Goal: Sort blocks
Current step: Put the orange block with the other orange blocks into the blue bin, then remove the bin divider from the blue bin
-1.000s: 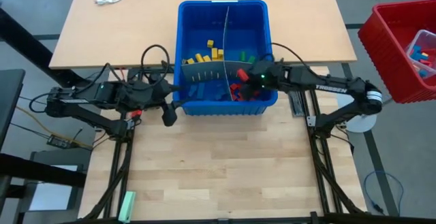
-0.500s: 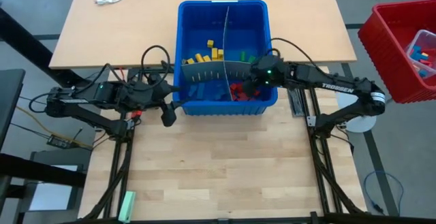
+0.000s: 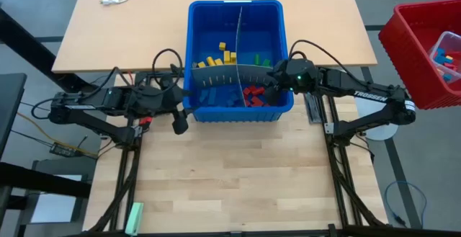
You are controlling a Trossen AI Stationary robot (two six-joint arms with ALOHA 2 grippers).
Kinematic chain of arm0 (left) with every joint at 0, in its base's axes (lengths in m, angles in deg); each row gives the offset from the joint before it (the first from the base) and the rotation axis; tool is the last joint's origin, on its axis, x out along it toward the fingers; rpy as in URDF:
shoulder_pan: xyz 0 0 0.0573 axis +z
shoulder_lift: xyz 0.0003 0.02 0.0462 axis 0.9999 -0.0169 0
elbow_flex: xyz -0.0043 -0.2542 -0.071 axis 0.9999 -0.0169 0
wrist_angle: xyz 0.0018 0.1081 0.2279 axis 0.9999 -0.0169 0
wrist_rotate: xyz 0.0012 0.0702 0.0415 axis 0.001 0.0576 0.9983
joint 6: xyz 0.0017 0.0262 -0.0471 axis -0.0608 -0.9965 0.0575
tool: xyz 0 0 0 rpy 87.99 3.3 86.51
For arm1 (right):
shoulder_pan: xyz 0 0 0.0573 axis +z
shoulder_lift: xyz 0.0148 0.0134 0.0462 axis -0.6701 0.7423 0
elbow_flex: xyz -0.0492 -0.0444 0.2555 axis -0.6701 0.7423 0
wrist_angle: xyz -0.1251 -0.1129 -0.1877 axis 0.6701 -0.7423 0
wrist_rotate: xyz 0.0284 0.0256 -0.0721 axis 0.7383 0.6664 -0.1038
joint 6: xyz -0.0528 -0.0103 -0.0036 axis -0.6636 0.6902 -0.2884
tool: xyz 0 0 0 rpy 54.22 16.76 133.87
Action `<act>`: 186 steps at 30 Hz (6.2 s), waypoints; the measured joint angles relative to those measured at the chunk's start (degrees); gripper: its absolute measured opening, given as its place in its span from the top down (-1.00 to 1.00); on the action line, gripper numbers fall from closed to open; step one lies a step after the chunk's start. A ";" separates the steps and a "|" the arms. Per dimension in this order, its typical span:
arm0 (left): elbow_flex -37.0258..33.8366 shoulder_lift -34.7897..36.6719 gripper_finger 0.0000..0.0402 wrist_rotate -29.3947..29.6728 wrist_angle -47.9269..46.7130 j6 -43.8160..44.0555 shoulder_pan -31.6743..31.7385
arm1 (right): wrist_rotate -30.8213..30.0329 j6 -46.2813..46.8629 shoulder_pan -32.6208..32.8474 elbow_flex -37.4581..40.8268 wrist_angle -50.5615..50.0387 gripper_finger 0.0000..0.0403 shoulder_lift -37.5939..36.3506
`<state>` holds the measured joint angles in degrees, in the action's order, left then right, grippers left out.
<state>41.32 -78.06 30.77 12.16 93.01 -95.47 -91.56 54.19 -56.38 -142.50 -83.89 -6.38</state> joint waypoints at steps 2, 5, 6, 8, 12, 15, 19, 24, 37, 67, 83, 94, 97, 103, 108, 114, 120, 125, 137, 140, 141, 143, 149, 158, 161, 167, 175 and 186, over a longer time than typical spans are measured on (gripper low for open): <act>0.00 0.00 -0.21 0.01 1.64 -3.45 0.00 | -0.02 -1.89 0.00 0.00 0.54 -0.13 0.04; 0.00 -0.20 -0.21 0.10 3.78 -6.74 0.00 | 0.25 -2.38 0.78 0.02 1.06 -0.11 0.11; 0.00 -0.31 -0.21 0.08 4.28 -7.09 0.00 | 0.28 -2.37 1.15 0.02 1.24 -0.10 0.11; 0.00 -0.38 -0.21 0.00 5.20 -7.22 0.00 | 0.48 -2.37 1.94 0.02 1.29 -0.08 0.11; 0.00 -0.29 -0.21 0.01 6.27 -4.45 -0.15 | 0.61 -1.98 3.75 0.02 1.34 -0.08 -0.01; 0.00 -0.33 -0.21 0.00 6.00 -2.62 -0.91 | 0.61 -1.68 5.44 0.02 1.41 -0.08 -0.09; 0.00 -0.29 -0.21 -0.02 5.87 -0.04 -1.40 | 0.59 -2.01 6.43 0.05 1.83 -0.06 0.03; 0.00 -0.29 -0.21 0.58 4.66 1.98 -1.49 | -1.34 -2.91 5.59 0.07 3.04 -0.02 0.15; 0.01 -1.80 -0.21 1.20 3.90 4.78 -1.36 | 0.03 -15.68 0.07 0.07 5.70 -0.07 0.15; 0.02 -3.20 -0.21 -1.53 0.77 5.88 -1.60 | 22.96 -36.22 -24.11 -9.59 0.95 -0.13 23.08; 0.02 -3.19 -0.21 -1.51 0.95 5.88 -1.60 | 23.02 -39.87 -24.87 -10.05 0.03 0.83 26.51; 0.02 -3.19 -0.21 -1.36 0.97 5.88 -1.57 | 22.44 -40.77 -24.76 -9.88 -0.06 0.99 24.58; 0.02 -3.19 -0.21 -1.29 0.96 5.88 -1.57 | 22.10 -40.78 -24.79 -9.79 -0.64 0.99 23.42; 0.02 -3.19 -0.21 -1.16 1.04 5.83 -1.55 | 22.10 -40.77 -24.73 -9.79 -0.40 0.99 21.60; 0.02 -3.19 -0.21 0.66 1.95 4.44 -1.55 | 21.44 -40.76 -24.31 -9.86 -0.23 1.00 21.18; 0.02 -3.19 -0.21 2.03 1.95 4.39 -1.06 | 20.87 -40.72 -23.96 -9.88 -0.15 1.00 21.18; 0.02 -3.93 -0.21 2.10 1.99 4.40 -0.66 | 20.90 -40.31 -23.96 -9.91 -0.19 1.00 21.18; 0.02 -4.39 -0.21 2.21 2.08 4.33 -0.63 | 20.96 -40.30 -23.96 -9.94 -0.23 1.00 21.18; 0.02 -5.91 -0.21 1.49 8.88 0.01 2.51 | 21.03 -40.26 -23.97 -9.99 -0.23 1.00 21.20; 0.02 -6.91 -0.21 -2.56 13.24 -0.82 5.42 | 21.03 -40.24 -23.98 -9.99 -0.21 1.00 21.20; 0.02 -7.55 -0.21 -4.22 14.85 -1.49 6.46 | 21.03 -40.24 -23.98 -9.99 -0.20 1.00 21.20; 0.02 -9.37 -0.21 -6.87 17.83 -2.68 8.39 | 21.03 -40.22 -23.98 -9.99 -0.21 1.00 21.20; 0.02 -17.10 -0.21 -14.80 27.31 -5.21 14.57 | 21.03 -40.21 -23.98 -10.01 -0.19 1.00 21.20; 0.02 -29.22 -0.10 -22.99 38.99 -6.40 20.33 | 21.03 -39.39 -23.98 -10.01 -0.15 1.00 21.22; 0.02 -32.35 -0.06 -22.93 38.87 -7.38 21.10 | 21.05 -39.35 -23.98 -10.01 -0.17 1.00 21.22; 0.02 -36.18 -0.05 -22.60 39.65 -6.28 21.84 | 21.11 -39.32 -23.98 -10.05 -0.30 1.00 21.22; 0.13 -36.29 -0.05 -22.47 38.35 -6.24 21.97 | 21.13 -39.34 -23.91 -10.05 0.03 1.00 20.48; -0.09 -36.50 -0.05 -21.99 36.94 -6.02 22.14 | 21.18 -39.32 -23.12 -10.14 3.65 1.00 15.39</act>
<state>41.23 -114.56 8.78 49.10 86.99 -73.33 -70.38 14.87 -79.50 -152.64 -80.24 9.01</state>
